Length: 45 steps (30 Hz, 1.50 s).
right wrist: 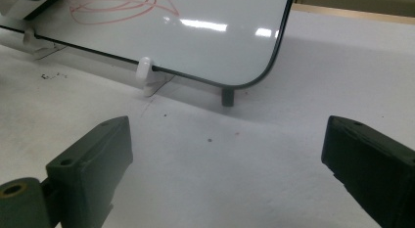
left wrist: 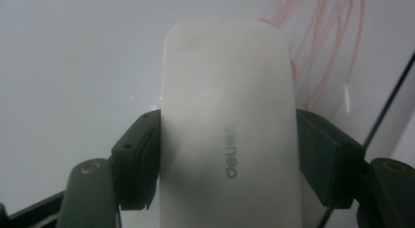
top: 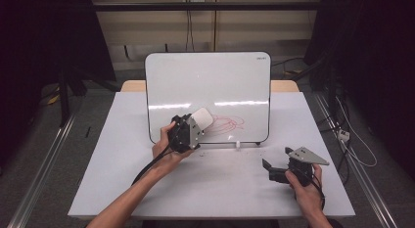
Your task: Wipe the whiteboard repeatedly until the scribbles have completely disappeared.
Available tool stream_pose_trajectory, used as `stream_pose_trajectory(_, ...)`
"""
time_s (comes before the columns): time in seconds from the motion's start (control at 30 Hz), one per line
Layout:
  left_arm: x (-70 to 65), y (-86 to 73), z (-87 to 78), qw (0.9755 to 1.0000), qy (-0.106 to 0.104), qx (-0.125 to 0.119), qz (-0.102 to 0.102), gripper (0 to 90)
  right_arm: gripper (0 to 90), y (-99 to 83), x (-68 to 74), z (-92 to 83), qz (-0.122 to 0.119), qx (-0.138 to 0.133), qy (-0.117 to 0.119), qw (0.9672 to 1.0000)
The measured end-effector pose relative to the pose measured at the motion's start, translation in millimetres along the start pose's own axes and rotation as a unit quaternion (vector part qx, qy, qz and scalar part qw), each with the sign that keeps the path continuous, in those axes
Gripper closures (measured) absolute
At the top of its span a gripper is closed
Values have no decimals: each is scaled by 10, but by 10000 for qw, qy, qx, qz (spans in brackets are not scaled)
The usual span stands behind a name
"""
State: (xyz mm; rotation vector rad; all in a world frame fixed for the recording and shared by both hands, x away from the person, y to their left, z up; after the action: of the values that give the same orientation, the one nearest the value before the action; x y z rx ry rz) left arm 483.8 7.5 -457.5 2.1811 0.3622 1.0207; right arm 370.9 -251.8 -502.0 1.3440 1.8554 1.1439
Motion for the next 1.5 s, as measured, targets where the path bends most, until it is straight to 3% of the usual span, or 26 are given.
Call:
stream_pose_trajectory(0.17,167,92,28,9999,77,-1,-121,311,47,1,-5,-4,10,-9,-7,10000)
stream_pose_trajectory(0.27,314,134,34,9990,164,-77,-409,311,47,2,-4,-7,6,-16,0,10000)
stream_pose_trajectory(0.57,308,138,39,9988,233,-108,-422,311,47,1,8,-10,11,-5,16,10000)
stream_pose_trajectory(0.83,129,151,67,9994,160,-70,-313,310,47,0,4,-2,1,-1,5,10000)
stream_pose_trajectory(1.07,99,153,72,9994,115,-46,-330,311,48,0,5,-7,3,-2,7,10000)
stream_pose_trajectory(1.23,-73,167,95,10000,52,-19,-64,310,48,1,7,-5,-9,-3,7,10000)
stream_pose_trajectory(1.37,-108,162,93,10000,57,-41,-17,310,49,2,9,-9,-1,-4,11,10000)
stream_pose_trajectory(1.5,-287,135,94,9997,-30,27,261,310,48,1,7,-10,11,-8,11,10000)
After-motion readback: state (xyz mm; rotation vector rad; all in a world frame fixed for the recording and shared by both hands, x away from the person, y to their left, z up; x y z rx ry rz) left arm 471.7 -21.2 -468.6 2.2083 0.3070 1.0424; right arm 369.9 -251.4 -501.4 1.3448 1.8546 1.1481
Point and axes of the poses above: each handheld gripper's, and its own axes: z roughly forward along the jaws, y roughly out of its top, x roughly to its left, the point moved 10 cm from there along z, roughly forward along the jaws, and after that the axes turned 2 degrees about -y, right-handed, at the moved point
